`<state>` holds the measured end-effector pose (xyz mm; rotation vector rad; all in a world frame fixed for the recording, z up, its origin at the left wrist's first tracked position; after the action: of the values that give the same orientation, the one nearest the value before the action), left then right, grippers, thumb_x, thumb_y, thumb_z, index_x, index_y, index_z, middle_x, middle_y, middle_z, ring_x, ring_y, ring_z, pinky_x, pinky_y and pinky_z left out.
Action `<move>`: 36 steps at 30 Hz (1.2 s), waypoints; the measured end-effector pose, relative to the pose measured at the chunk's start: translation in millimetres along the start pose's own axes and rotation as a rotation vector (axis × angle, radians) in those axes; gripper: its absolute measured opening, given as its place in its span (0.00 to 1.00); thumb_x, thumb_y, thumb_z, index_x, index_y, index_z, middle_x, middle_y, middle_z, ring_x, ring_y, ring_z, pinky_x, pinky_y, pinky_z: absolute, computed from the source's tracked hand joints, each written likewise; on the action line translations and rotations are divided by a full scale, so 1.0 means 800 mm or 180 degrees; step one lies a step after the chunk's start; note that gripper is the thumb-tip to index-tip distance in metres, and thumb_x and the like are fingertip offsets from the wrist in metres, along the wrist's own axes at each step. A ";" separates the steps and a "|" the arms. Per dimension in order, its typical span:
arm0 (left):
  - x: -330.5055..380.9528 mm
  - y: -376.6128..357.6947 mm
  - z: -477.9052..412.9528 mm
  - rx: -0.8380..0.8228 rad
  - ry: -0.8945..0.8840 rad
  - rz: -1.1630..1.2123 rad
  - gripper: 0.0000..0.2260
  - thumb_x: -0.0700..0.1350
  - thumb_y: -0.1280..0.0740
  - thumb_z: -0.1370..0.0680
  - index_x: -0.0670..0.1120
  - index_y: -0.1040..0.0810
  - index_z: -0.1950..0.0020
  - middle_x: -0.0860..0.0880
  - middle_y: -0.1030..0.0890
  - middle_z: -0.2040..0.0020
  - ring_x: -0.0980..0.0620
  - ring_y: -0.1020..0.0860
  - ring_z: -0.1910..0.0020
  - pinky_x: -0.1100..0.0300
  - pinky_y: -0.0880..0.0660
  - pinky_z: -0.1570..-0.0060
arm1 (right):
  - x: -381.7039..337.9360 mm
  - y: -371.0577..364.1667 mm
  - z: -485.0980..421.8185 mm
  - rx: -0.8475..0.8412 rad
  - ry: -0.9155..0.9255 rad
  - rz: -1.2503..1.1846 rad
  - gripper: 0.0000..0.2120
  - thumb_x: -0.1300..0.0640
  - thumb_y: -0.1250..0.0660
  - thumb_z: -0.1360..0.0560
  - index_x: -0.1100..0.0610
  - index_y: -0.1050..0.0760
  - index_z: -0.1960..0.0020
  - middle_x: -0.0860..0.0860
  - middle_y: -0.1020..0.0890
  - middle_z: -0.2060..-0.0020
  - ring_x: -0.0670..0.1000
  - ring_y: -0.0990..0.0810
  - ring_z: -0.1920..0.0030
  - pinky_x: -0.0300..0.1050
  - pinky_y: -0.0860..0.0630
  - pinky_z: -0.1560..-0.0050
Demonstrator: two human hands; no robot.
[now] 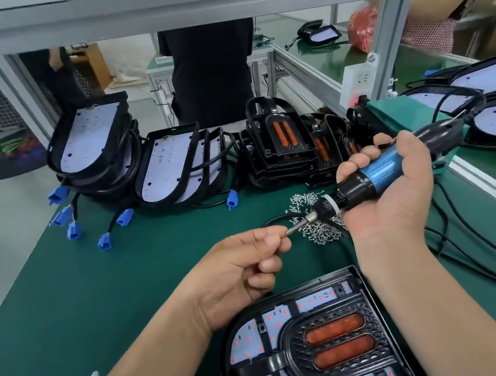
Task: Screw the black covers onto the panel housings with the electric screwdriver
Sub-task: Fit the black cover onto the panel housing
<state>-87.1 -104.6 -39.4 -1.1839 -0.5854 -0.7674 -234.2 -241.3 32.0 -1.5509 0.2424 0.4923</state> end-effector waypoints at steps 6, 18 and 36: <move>-0.001 0.000 -0.001 0.0049 0.0002 -0.0308 0.03 0.40 0.28 0.22 0.42 0.16 0.50 0.46 0.20 0.57 0.58 0.30 0.69 0.69 0.40 0.75 | -0.002 -0.007 0.010 -0.0079 -0.0033 0.0155 0.12 0.51 0.35 0.16 0.57 0.31 0.39 0.49 0.24 0.59 0.48 0.23 0.60 0.42 0.23 0.54; -0.001 -0.001 0.001 0.0126 0.0029 -0.0164 0.07 0.36 0.29 0.23 0.39 0.15 0.47 0.45 0.18 0.57 0.58 0.30 0.70 0.69 0.39 0.75 | 0.008 -0.005 0.001 -0.0204 -0.0024 0.0029 0.09 0.53 0.30 0.19 0.58 0.25 0.46 0.51 0.25 0.61 0.50 0.25 0.65 0.45 0.23 0.60; -0.002 0.004 0.000 0.0327 -0.0012 -0.0261 0.07 0.36 0.26 0.27 0.39 0.14 0.49 0.44 0.17 0.57 0.57 0.30 0.71 0.69 0.37 0.77 | 0.005 -0.012 0.000 -0.0408 0.0039 0.0087 0.06 0.54 0.32 0.19 0.57 0.25 0.48 0.50 0.25 0.62 0.49 0.26 0.65 0.44 0.25 0.61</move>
<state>-85.5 -103.9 -42.3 -1.0725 -0.6723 -0.7955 -226.3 -240.2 38.4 -1.6778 0.2456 0.5282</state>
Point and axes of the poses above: each hand's wrist, its own z-axis away from the middle knuckle, its own y-axis out of the back of the hand, x = y × z, the point moved 9 cm from there along -z, towards the middle knuckle
